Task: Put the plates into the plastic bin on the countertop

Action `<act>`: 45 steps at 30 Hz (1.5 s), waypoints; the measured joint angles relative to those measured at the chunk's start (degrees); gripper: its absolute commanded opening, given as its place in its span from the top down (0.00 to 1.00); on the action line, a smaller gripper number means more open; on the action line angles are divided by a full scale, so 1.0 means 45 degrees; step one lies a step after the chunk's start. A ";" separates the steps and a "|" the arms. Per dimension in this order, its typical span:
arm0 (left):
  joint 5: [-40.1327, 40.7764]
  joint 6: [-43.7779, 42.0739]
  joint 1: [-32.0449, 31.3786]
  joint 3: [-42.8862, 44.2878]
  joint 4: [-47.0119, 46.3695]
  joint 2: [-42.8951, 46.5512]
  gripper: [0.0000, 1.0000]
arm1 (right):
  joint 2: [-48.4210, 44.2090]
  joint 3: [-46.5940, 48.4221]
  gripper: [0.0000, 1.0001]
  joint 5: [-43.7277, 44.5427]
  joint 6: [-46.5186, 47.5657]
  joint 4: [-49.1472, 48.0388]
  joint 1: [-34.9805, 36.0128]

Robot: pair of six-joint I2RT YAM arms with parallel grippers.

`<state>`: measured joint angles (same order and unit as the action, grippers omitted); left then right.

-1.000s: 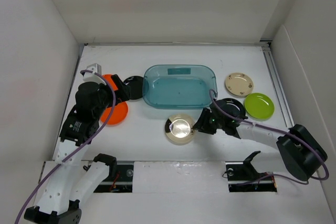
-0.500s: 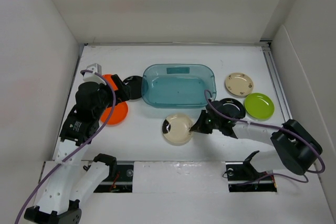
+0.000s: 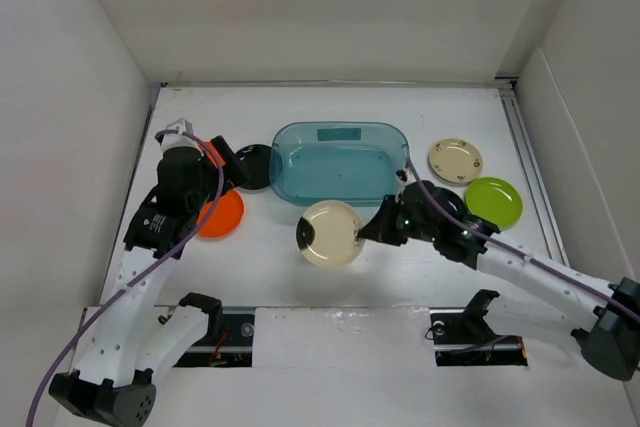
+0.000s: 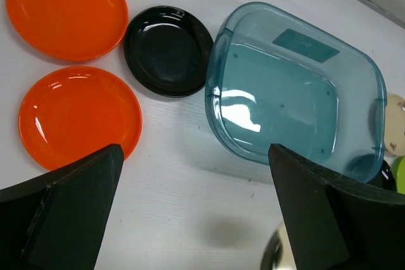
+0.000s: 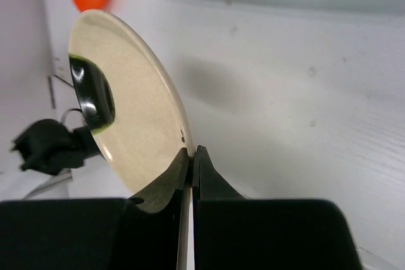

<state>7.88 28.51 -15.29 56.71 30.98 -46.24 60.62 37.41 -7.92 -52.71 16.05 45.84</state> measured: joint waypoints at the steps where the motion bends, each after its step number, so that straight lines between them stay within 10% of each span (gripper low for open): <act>1: 0.0170 0.0233 0.0000 -0.0005 0.0019 -0.0126 0.00 | -0.0408 0.0393 1.00 0.0194 0.0039 0.0296 0.0000; 23: 0.0617 0.5382 0.2341 -0.3852 -0.1622 -0.2647 0.00 | 0.9738 0.8378 1.00 -0.1651 0.3449 0.0010 -0.6334; 29: 0.0393 0.5872 0.2336 -0.4129 -0.1802 -0.3011 0.00 | 1.0676 0.8592 0.69 -0.2322 0.3555 -0.0068 -0.6324; 34: 0.0413 0.6450 0.2336 -0.4371 -0.1676 -0.2589 0.00 | 1.0705 0.8791 0.05 -0.2574 0.3594 -0.0058 -0.6120; 45: 0.0151 0.8480 0.2336 -0.5955 -0.1185 -0.1676 0.00 | 0.7509 0.8864 0.00 -0.1987 0.3677 0.0049 -0.5081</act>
<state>8.56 66.67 -4.78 29.91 25.65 -53.78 94.41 77.30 -16.86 -36.16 16.27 22.98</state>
